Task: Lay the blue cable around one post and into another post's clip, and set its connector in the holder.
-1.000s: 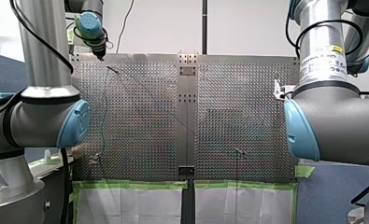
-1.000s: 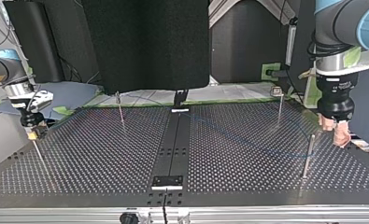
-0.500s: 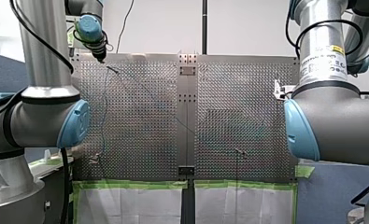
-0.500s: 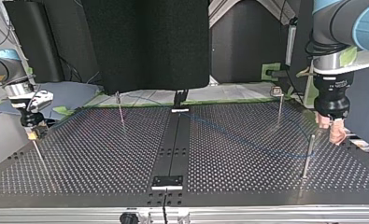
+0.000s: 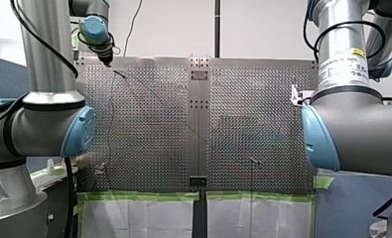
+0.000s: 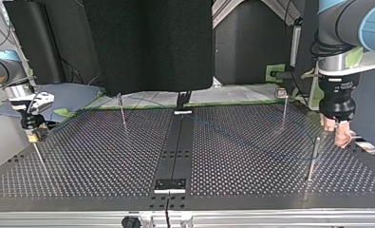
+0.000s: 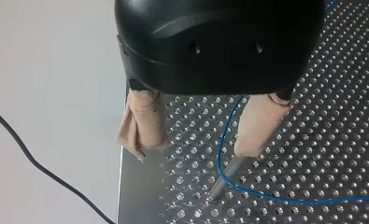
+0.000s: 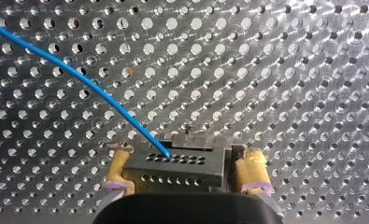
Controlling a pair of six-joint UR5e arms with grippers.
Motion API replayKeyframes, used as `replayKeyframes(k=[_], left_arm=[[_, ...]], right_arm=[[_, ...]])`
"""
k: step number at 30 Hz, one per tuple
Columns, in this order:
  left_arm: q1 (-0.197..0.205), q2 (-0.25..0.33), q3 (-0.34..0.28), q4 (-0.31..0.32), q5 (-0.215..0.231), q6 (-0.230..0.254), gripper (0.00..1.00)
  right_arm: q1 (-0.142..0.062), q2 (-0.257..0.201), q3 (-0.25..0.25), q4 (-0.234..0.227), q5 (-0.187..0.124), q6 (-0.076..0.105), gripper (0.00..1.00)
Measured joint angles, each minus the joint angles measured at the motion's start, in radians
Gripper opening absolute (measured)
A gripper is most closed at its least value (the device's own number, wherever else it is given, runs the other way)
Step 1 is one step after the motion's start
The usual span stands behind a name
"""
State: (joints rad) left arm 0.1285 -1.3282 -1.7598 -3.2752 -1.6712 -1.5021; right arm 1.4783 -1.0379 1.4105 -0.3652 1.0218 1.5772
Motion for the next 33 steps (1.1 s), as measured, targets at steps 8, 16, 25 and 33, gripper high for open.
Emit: replayKeyframes(k=[8,16,25,33], left_arm=[[-0.005,0.002,-0.001,0.0,0.021,-0.004,1.0],[-0.018,0.014,-0.028,0.011,0.084,0.02,1.0],[-0.055,0.017,-0.102,0.066,0.16,0.063,1.0],[-0.12,-0.007,-0.175,0.116,0.222,0.054,1.0]], right_arm=[[0.0,0.0,0.0,0.001,0.0,0.0,0.99],[0.001,0.0,0.0,0.001,0.0,0.0,0.99],[0.002,0.0,0.0,0.0,0.0,0.0,0.99],[0.002,0.0,0.0,0.0,0.0,0.0,0.99]])
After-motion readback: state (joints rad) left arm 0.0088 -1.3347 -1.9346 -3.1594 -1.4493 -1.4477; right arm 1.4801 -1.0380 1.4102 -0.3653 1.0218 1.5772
